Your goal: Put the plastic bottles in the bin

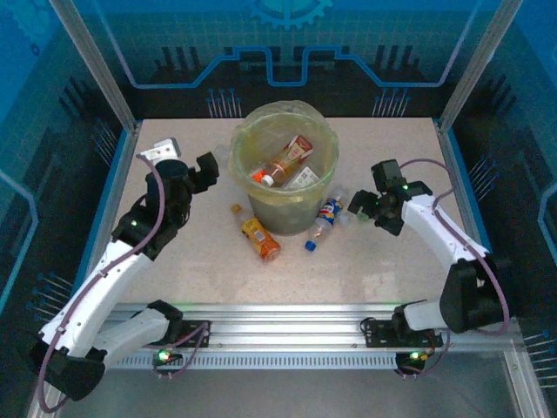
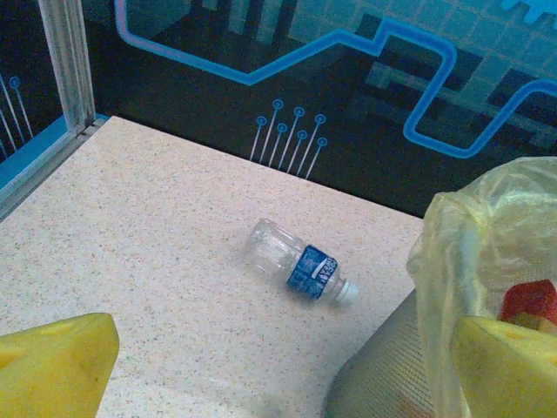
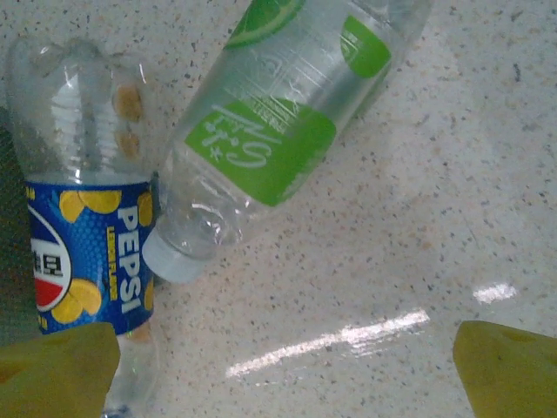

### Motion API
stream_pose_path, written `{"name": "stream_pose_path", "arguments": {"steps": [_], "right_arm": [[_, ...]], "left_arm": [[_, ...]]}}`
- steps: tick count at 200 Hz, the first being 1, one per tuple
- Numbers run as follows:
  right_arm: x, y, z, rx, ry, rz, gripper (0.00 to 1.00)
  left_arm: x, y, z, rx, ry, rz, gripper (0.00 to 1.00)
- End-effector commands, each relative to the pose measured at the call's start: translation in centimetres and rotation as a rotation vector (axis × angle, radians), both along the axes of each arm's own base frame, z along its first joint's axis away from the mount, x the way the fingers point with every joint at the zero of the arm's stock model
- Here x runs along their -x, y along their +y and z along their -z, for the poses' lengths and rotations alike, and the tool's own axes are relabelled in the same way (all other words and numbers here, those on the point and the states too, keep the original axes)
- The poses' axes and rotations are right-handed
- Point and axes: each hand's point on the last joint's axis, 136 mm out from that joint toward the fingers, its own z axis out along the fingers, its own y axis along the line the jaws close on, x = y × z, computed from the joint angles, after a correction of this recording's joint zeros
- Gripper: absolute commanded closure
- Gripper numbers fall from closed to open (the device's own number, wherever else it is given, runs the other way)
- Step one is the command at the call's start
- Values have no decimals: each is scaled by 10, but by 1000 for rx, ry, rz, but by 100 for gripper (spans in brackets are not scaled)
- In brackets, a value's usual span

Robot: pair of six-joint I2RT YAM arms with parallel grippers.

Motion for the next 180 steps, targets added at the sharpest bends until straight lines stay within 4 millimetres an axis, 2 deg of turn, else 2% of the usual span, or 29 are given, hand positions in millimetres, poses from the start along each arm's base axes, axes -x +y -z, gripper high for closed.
{"name": "stream_pose_path", "arguments": {"steps": [1, 79, 149, 180], "right_arm": [[-21, -1, -2, -14, -25, 8, 0], [-62, -5, 30, -17, 50, 39, 0], [-61, -16, 54, 13, 110, 70, 1], [-57, -18, 57, 22, 115, 62, 7]], "left_arm": [[2, 8, -4, 27, -29, -43, 1], [-4, 5, 7, 24, 10, -28, 1], [-4, 6, 9, 26, 21, -28, 1], [-4, 6, 9, 33, 19, -25, 1]]}}
